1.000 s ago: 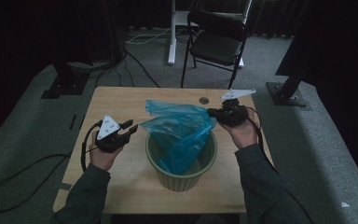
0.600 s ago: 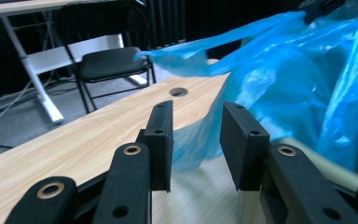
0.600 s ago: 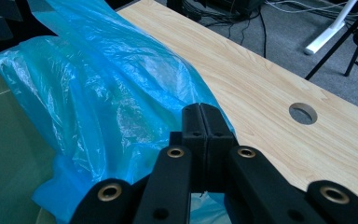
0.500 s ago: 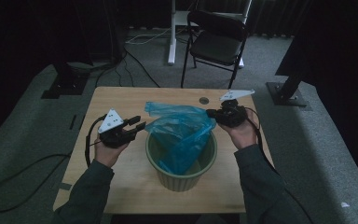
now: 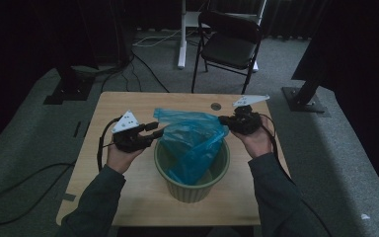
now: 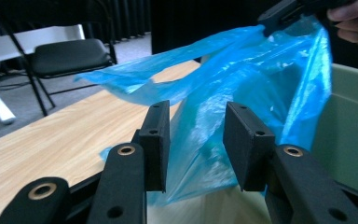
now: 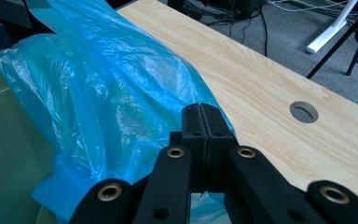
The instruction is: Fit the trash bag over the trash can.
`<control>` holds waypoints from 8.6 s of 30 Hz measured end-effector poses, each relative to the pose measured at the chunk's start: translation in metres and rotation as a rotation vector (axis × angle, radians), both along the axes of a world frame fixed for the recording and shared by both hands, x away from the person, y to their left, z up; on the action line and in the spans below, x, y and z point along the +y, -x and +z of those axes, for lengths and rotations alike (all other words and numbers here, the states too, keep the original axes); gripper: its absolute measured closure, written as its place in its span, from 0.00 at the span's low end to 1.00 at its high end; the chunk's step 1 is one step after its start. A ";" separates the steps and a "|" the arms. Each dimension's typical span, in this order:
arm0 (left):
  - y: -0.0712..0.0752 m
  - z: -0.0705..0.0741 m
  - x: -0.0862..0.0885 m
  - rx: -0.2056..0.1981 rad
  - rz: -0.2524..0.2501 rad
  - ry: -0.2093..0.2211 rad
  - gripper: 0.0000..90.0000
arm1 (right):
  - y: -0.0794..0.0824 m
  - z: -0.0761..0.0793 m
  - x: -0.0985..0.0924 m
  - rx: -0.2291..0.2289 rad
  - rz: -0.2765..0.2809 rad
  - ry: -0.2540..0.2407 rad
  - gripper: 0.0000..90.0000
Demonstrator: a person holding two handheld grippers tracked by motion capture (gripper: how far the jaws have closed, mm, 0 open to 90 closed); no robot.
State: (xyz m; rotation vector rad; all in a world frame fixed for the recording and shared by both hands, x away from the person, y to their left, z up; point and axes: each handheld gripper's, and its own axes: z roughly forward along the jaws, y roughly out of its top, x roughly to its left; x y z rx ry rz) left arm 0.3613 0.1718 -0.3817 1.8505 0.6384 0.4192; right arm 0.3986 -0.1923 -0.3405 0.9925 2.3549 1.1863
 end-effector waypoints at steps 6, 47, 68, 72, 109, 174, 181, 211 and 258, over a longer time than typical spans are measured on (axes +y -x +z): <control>-0.006 0.004 -0.012 0.033 -0.020 -0.017 0.67 | 0.000 0.000 0.001 -0.001 0.002 -0.001 1.00; 0.027 0.005 -0.033 -0.083 -0.088 -0.148 0.99 | 0.011 0.016 -0.009 -0.056 0.080 -0.090 0.66; 0.026 -0.001 -0.032 -0.057 -0.088 -0.152 0.98 | 0.007 0.008 0.029 -0.009 0.149 0.031 0.99; 0.027 0.000 -0.032 -0.060 -0.078 -0.144 0.94 | 0.014 0.010 0.017 0.021 0.175 -0.024 0.99; 0.033 0.050 -0.019 -0.088 -0.118 0.053 0.65 | 0.027 -0.014 0.031 0.084 0.233 0.193 0.99; 0.034 0.009 -0.052 0.037 -0.143 -0.212 0.94 | -0.019 -0.002 0.023 0.123 0.136 0.092 0.70; 0.036 0.012 -0.049 0.029 -0.138 -0.204 0.89 | -0.009 0.002 0.024 0.095 0.157 0.107 0.91; 0.026 0.044 -0.046 -0.023 -0.092 -0.179 0.74 | 0.042 -0.008 0.029 -0.053 0.317 0.224 0.96; -0.022 0.035 -0.133 0.085 -0.205 -0.436 0.99 | 0.044 -0.004 0.028 -0.100 0.312 0.184 0.97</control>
